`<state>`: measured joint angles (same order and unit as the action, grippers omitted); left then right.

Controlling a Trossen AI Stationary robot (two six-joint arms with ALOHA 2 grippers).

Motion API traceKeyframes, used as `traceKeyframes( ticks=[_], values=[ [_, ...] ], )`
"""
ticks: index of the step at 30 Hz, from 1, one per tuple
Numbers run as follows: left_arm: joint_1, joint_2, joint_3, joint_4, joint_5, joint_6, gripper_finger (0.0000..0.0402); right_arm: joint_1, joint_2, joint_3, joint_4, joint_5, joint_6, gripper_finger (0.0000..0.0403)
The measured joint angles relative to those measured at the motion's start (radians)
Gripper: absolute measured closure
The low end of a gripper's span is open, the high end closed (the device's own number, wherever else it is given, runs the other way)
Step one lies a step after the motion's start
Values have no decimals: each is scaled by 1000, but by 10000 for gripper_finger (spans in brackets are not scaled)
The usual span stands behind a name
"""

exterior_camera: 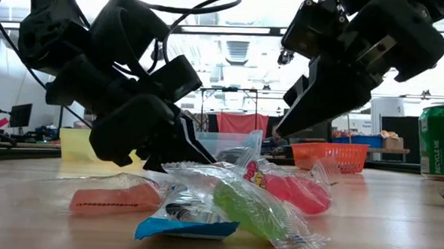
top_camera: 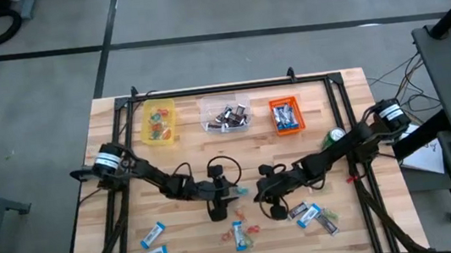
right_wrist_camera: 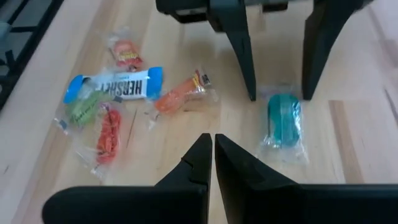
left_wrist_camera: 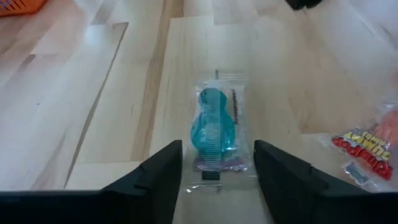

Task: Organize candy in baskets
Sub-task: Put the blue gummy into the yellow bin

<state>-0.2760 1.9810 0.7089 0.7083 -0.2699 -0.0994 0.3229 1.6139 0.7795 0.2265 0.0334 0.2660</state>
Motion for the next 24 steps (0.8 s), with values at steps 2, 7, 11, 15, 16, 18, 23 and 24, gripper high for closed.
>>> traceKeyframes(
  ticks=[2,7,11,15,16,18,23,24],
  values=[
    [0,6,1,6,0,-15,240,0,-16,0,-1,0,-16,390],
    [-1,-2,1,-2,0,-13,316,0,-85,0,-7,0,-59,390],
    [1,-17,-1,-13,-16,5,387,4,-160,-1,-13,0,-106,390],
    [1,-63,-1,-9,-17,15,388,18,-239,-2,-24,1,-165,390],
    [0,-84,-1,-14,-16,24,389,19,-260,-2,-33,4,-175,390],
    [0,-136,-5,-40,-15,54,396,19,-305,-3,-56,24,-182,390],
    [1,-333,-12,-230,-83,117,398,18,-407,-3,-173,151,-174,390],
    [1,-377,-12,-290,-121,124,398,18,-425,-3,-203,197,-154,390]
  ],
)
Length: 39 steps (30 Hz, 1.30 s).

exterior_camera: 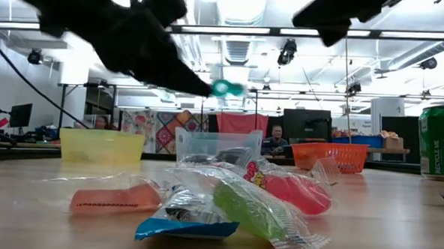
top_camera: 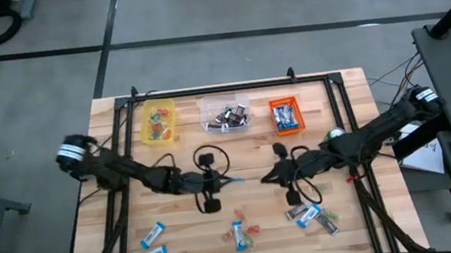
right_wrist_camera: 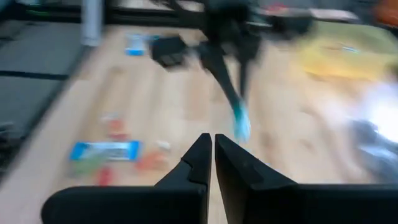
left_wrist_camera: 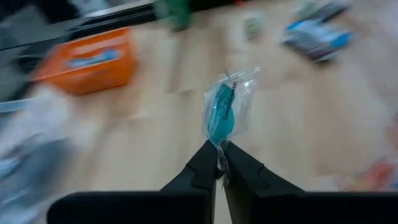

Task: Organize candy in baskets
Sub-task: Put the blue gummy into the yellow bin, then put the white chocolate bar chocolate into the orange bin

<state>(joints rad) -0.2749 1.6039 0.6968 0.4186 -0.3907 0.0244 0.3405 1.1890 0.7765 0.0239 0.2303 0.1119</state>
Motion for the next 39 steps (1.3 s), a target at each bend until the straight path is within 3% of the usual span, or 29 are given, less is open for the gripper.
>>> traceKeyframes(
  ticks=[6,11,15,20,24,26,30,39],
  values=[
    [3,-251,0,-387,-260,-28,401,-1,-73,0,-226,271,161,390],
    [58,-413,0,-713,-462,-128,401,-1,-68,-1,-273,320,210,390],
    [212,-504,0,-972,-464,-318,401,-1,-43,-1,-269,321,210,390],
    [499,-535,0,-1222,-442,-641,401,0,-9,-1,-252,321,210,390],
    [687,-502,0,-1221,-248,-606,402,0,14,-1,-246,320,216,390],
    [749,-480,2,-1200,-208,-565,401,0,22,-1,-246,320,229,390],
    [802,-446,9,-1200,-202,-523,390,0,25,-1,-246,315,239,390],
    [787,-432,9,-1210,-170,-500,331,0,25,-1,-246,312,247,390]
  ],
)
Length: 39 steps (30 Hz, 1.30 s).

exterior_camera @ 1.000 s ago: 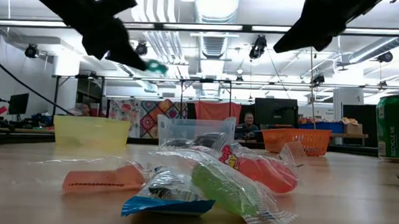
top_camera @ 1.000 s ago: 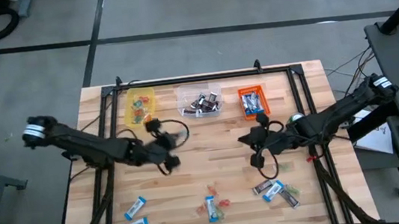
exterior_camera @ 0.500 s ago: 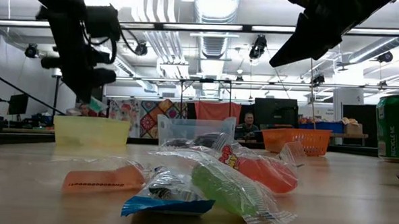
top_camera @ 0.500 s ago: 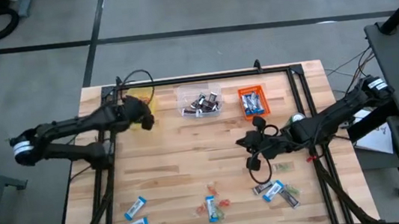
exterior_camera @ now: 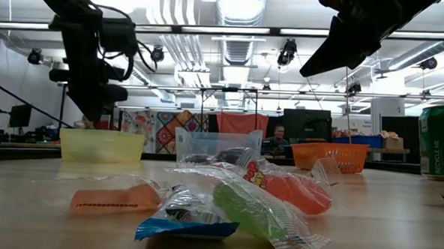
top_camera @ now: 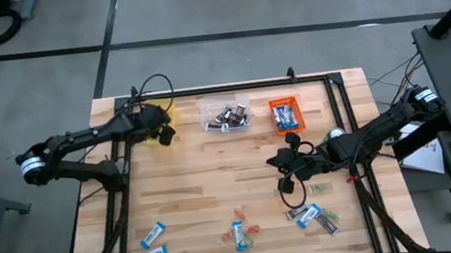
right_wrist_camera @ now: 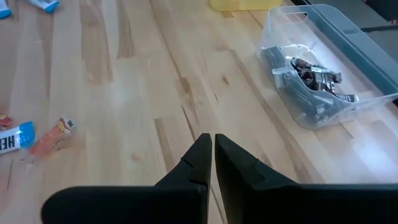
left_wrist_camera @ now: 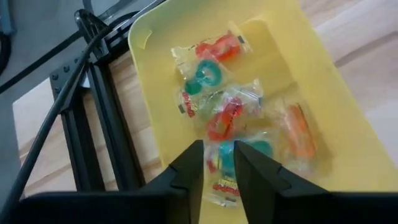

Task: Organize candy in baskets
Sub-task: Put the white chocolate bar chocolate into the orange bin

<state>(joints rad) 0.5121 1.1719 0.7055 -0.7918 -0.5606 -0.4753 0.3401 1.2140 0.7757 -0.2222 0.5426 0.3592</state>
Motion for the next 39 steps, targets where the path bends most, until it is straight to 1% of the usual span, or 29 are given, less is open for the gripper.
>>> traceKeyframes(
  ticks=[2,4,6,9,11,13,16,19,22,24,26,28,30,34,36,39],
  values=[
    [-12,-10,0,-3,14,-1,321,0,0,0,0,0,0,390],
    [-33,-28,0,-2,57,-4,314,0,0,0,0,0,1,390],
    [-67,-47,0,-2,119,-12,310,0,0,0,0,0,1,390],
    [-149,-80,0,-1,222,-48,308,0,0,0,1,0,0,390],
    [-228,-103,0,3,269,-92,308,0,0,0,1,0,0,390],
    [-324,-120,1,14,293,-146,308,0,0,0,2,0,1,390],
    [-484,-127,10,38,299,-232,308,0,0,0,3,-1,0,390],
    [-646,-109,28,90,294,-310,308,0,0,0,3,-1,0,390],
    [-811,-67,31,218,262,-350,308,0,0,0,4,-1,0,390],
    [-913,-27,31,311,265,-378,308,0,0,0,6,-1,0,390],
    [-1007,18,37,351,284,-420,308,0,0,0,15,-1,0,390],
    [-1088,70,58,351,303,-502,308,0,0,0,18,-1,-6,390],
    [-1154,123,83,314,337,-601,308,0,0,0,19,-4,-12,390],
    [-1241,239,150,221,501,-817,308,0,0,0,22,-22,-15,390],
    [-1265,299,196,140,571,-898,308,1,0,0,25,-27,-16,390],
    [-1282,387,267,-35,632,-970,308,1,0,0,26,-27,-16,390]
  ],
)
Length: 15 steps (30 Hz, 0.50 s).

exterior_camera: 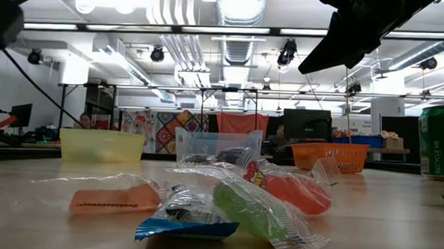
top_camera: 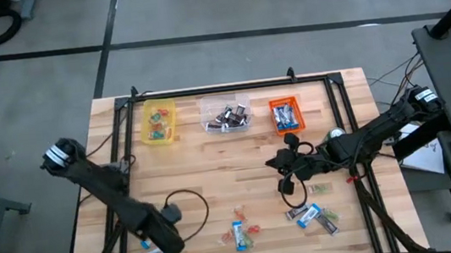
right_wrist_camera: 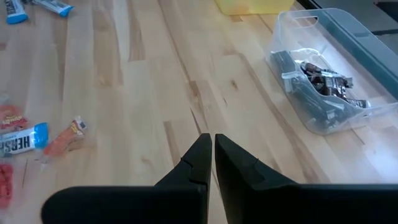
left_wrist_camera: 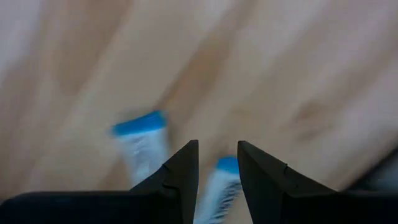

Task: Organize candy in baskets
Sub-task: Put the white chocolate bar chocolate into the orange bin

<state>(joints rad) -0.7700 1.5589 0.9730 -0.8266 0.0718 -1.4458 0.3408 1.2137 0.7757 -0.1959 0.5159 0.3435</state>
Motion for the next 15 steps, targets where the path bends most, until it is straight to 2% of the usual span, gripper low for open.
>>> traceKeyframes(
  ticks=[6,10,15],
  values=[
    [-4,124,99,-294,10,-31,308,0,0,0,20,-1,-2,390],
    [-4,154,96,-297,53,-30,299,2,0,0,22,-40,-2,390],
    [-19,164,95,-290,62,-30,260,6,0,0,22,-57,-2,390]
  ],
)
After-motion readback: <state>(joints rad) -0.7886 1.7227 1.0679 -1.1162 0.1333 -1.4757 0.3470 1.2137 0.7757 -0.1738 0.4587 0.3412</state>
